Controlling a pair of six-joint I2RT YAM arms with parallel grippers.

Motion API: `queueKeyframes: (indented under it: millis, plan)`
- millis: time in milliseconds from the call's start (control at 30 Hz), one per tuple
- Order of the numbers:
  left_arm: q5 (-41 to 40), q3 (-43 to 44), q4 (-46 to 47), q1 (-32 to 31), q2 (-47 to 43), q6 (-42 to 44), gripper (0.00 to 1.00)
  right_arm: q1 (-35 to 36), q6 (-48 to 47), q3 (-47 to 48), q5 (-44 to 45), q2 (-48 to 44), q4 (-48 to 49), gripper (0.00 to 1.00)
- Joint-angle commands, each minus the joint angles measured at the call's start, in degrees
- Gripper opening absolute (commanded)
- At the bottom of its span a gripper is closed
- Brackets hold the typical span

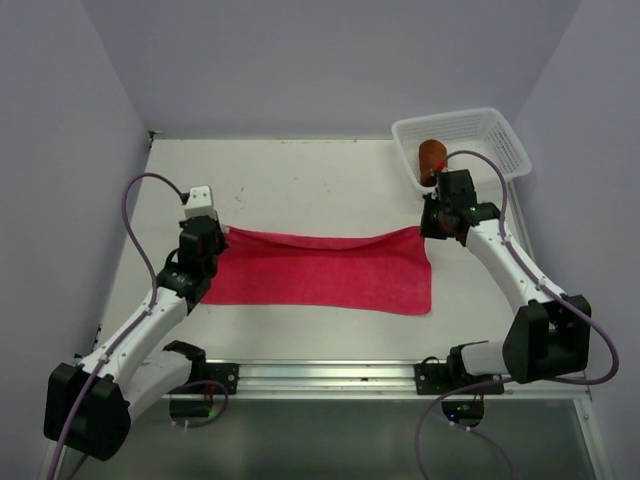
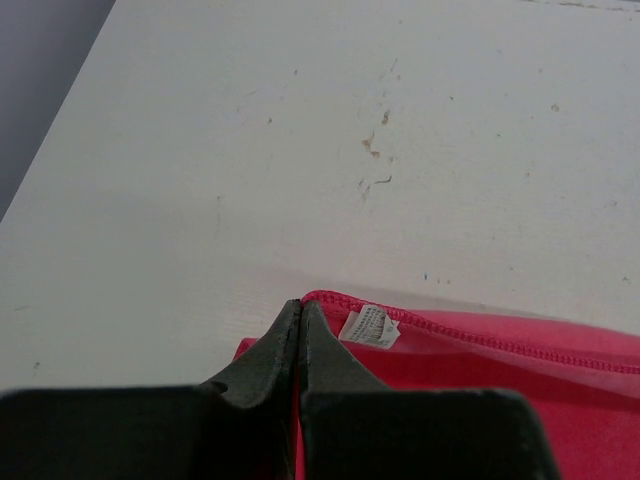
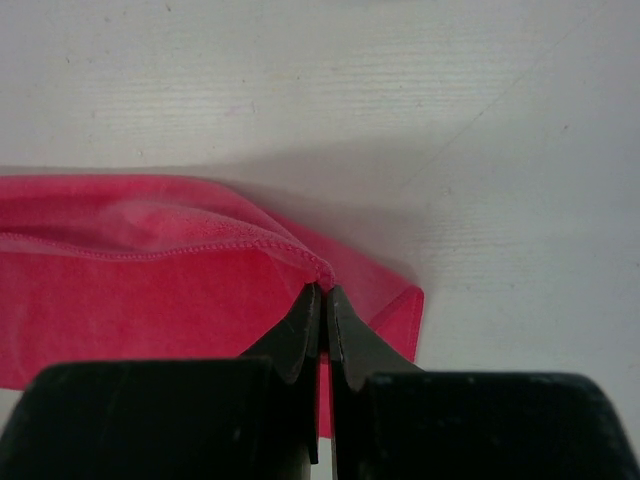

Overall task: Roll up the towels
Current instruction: Flatten the towel, then fold the towel

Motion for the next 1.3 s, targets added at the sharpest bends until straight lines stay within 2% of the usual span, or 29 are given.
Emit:
queueKeyframes:
  millis: [0,467,800,1267]
  plan:
    - [-2.8,-1.8,0.6,0.6,-1.2,-0.9,0.00,-0.4,-0.2,-1.2,-0.3,-2.5,0.4,0.00]
    - [-8.0,-5.8,1.2,1.2,-3.4,-4.5,0.00,-0.4,-0.2,-4.7,0.3,-6.3,-4.2,0.00]
    - [-7.1,-6.9,0.6,3.3,-4.0,-6.0,0.00,-0.4,1.7,-9.6,2.8,-12.5,-6.0,0.00]
    - [-7.9,-8.3,-3.0,3.3,-5.9,-8.9,0.00,-0.3,3.2,-15.1,0.9,-17.9,-7.2,0.00]
